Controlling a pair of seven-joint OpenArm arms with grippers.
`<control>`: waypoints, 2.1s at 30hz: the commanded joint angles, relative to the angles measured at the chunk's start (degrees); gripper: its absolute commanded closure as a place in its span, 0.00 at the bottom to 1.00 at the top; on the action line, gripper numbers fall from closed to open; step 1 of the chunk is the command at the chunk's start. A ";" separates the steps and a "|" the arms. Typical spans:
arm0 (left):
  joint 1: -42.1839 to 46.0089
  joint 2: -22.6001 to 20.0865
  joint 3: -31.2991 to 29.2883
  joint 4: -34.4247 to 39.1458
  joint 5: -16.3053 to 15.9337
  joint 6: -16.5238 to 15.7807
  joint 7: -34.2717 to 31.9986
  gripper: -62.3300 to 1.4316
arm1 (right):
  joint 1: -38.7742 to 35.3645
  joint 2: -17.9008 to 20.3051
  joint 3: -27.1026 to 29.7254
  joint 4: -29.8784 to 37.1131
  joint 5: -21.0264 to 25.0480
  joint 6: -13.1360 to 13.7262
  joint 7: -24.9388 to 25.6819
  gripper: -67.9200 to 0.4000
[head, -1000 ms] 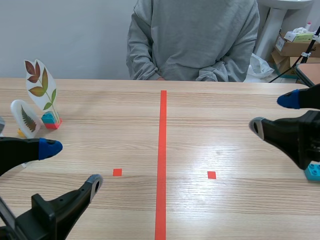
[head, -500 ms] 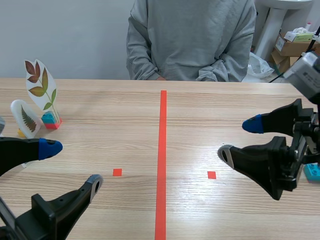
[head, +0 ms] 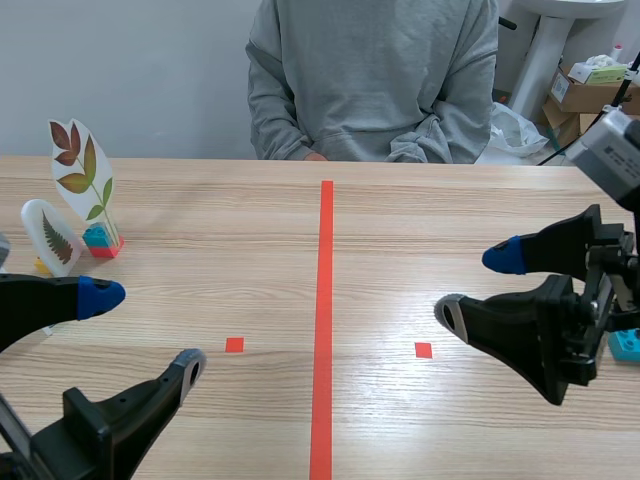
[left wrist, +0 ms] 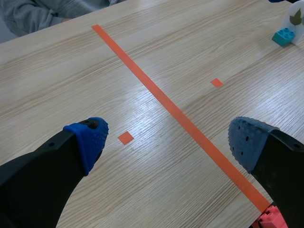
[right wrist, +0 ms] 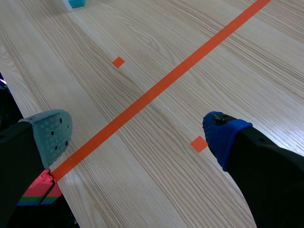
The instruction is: Do the leaf sorting experiment
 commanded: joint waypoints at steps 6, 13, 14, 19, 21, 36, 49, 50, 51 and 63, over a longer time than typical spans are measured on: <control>0.33 0.13 -0.11 0.94 -1.36 -0.59 -0.96 0.13 | -4.55 0.44 1.51 0.92 0.70 0.46 1.07 0.17; 0.33 0.13 -0.11 0.94 -10.19 -0.61 -0.92 0.13 | -5.31 0.44 3.04 0.92 -0.15 0.46 1.09 0.17; 0.33 0.13 -0.11 0.94 -10.45 -0.61 -0.90 0.13 | -5.31 0.44 3.28 0.92 -0.13 0.46 1.07 0.17; 0.33 0.13 -0.11 0.94 -10.49 -0.61 -0.90 0.13 | -5.31 0.42 3.45 0.92 -0.11 0.46 1.09 0.17; 0.33 0.13 -0.11 0.94 -10.49 -0.61 -0.87 0.13 | -5.31 0.09 3.45 0.92 -0.15 0.46 1.07 0.17; 0.33 0.11 -0.11 0.94 -10.29 -0.59 -0.68 0.13 | -5.31 -1.62 3.45 0.92 -0.28 0.46 1.01 0.17; 0.33 0.11 -0.11 0.94 -10.29 -0.59 -0.66 0.13 | -5.31 -1.62 3.45 0.92 -0.28 0.46 0.81 0.17; 0.33 0.11 -0.11 0.94 -10.29 -0.59 -0.66 0.13 | -5.31 -1.62 3.45 0.92 -0.28 0.46 0.81 0.17; 0.33 0.11 -0.11 0.94 -10.29 -0.59 -0.66 0.13 | -5.31 -1.62 3.45 0.92 -0.28 0.46 0.83 0.17; 0.33 0.11 -0.11 0.94 -10.29 -0.59 -0.66 0.13 | -5.31 -1.62 3.45 0.92 -0.28 0.46 0.83 0.17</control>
